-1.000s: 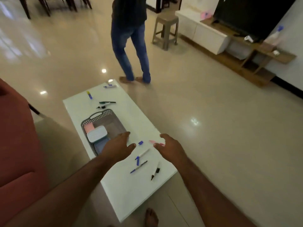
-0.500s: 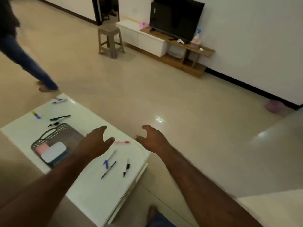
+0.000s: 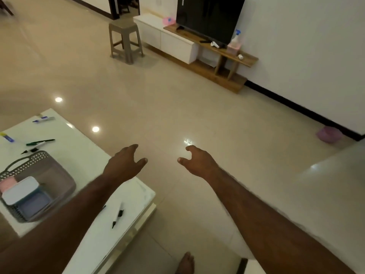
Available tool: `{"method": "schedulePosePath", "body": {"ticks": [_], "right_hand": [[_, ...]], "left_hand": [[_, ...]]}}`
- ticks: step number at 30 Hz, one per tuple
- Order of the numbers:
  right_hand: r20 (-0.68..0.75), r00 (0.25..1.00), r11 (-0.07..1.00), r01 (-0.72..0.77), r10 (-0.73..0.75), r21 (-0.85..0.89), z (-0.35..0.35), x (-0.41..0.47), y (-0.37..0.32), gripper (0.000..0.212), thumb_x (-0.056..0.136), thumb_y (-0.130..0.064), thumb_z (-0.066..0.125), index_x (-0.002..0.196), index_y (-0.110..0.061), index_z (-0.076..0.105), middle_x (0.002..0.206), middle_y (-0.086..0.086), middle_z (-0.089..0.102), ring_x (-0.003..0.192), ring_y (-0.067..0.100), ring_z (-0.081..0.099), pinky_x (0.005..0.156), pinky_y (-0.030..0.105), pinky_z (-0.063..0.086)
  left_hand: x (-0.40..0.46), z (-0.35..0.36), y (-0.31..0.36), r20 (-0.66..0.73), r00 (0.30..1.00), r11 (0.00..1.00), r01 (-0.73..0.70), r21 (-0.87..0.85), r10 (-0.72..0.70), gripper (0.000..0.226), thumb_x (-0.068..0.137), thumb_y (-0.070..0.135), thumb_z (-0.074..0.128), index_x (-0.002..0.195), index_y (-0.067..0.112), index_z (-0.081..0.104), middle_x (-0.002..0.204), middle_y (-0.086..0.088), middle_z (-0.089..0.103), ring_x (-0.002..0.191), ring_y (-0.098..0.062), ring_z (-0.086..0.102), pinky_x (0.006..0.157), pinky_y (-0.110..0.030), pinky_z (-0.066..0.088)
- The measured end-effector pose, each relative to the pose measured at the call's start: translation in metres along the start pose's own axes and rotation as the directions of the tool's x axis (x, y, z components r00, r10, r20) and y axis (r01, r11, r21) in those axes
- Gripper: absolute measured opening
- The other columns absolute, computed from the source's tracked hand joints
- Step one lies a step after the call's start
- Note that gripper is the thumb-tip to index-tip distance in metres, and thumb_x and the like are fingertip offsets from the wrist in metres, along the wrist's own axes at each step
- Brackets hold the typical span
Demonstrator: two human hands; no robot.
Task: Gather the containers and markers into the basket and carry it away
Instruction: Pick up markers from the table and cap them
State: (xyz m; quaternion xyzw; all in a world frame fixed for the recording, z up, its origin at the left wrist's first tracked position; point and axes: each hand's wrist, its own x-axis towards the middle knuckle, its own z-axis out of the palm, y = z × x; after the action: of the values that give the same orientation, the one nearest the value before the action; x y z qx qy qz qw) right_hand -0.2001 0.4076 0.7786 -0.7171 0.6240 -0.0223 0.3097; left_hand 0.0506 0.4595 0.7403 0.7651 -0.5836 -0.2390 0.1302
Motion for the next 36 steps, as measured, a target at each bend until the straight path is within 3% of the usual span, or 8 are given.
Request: {"method": "schedulePosePath", "body": {"ticks": [9, 17, 24, 32, 36], "right_hand": [[0.041, 0.993, 0.991, 0.113, -0.11, -0.075, -0.062, 0.083, 0.02, 0.064, 0.09, -0.052, 0.06, 0.145, -0.023, 0.042, 0.142, 0.002, 0.054, 0.128, 0.022, 0.051, 0.097, 0.03, 0.04], [0.107, 0.951, 0.943, 0.302, -0.289, -0.141, -0.095, 0.19, -0.014, 0.068, 0.091, -0.051, 0.06, 0.147, -0.018, 0.039, 0.151, 0.004, 0.045, 0.136, 0.024, 0.044, 0.108, 0.034, 0.038], [0.149, 0.909, 0.904, 0.409, -0.39, -0.128, -0.123, 0.292, -0.058, 0.068, 0.091, -0.053, 0.057, 0.148, -0.023, 0.036, 0.153, 0.0, 0.042, 0.138, 0.021, 0.042, 0.109, 0.035, 0.037], [0.244, 0.835, 0.845, 0.526, -0.493, -0.092, -0.136, 0.39, -0.111, 0.069, 0.09, -0.055, 0.057, 0.148, -0.024, 0.037, 0.153, -0.002, 0.042, 0.137, 0.02, 0.043, 0.108, 0.035, 0.038], [0.322, 0.753, 0.777, 0.625, -0.573, -0.078, -0.145, 0.44, -0.138, 0.068, 0.09, -0.054, 0.057, 0.148, -0.025, 0.037, 0.153, -0.003, 0.043, 0.135, 0.019, 0.046, 0.109, 0.035, 0.039]], "left_hand": [[0.063, 0.011, 0.052, -0.034, 0.995, 0.995, 0.098, -0.025, -0.099, 0.073, 0.09, 0.055, 0.055, 0.151, 0.022, 0.032, 0.152, -0.006, 0.042, 0.135, -0.027, 0.046, 0.108, -0.044, 0.04], [0.163, 0.014, 0.06, -0.046, 0.977, 0.975, 0.202, -0.097, -0.207, 0.075, 0.09, 0.055, 0.056, 0.152, 0.02, 0.03, 0.153, -0.007, 0.041, 0.136, -0.028, 0.044, 0.11, -0.045, 0.039], [0.255, -0.01, 0.061, -0.081, 0.959, 0.957, 0.262, -0.122, -0.273, 0.075, 0.091, 0.055, 0.055, 0.152, 0.02, 0.029, 0.154, -0.006, 0.04, 0.138, -0.027, 0.042, 0.111, -0.047, 0.038], [0.318, -0.048, 0.052, -0.189, 0.886, 0.901, 0.39, -0.19, -0.424, 0.075, 0.09, 0.058, 0.054, 0.152, 0.023, 0.029, 0.154, -0.004, 0.04, 0.134, -0.025, 0.046, 0.108, -0.046, 0.041], [0.342, -0.06, 0.047, -0.246, 0.813, 0.845, 0.478, -0.239, -0.528, 0.074, 0.091, 0.057, 0.053, 0.153, 0.024, 0.029, 0.156, -0.002, 0.037, 0.135, -0.022, 0.045, 0.109, -0.04, 0.039]]}}
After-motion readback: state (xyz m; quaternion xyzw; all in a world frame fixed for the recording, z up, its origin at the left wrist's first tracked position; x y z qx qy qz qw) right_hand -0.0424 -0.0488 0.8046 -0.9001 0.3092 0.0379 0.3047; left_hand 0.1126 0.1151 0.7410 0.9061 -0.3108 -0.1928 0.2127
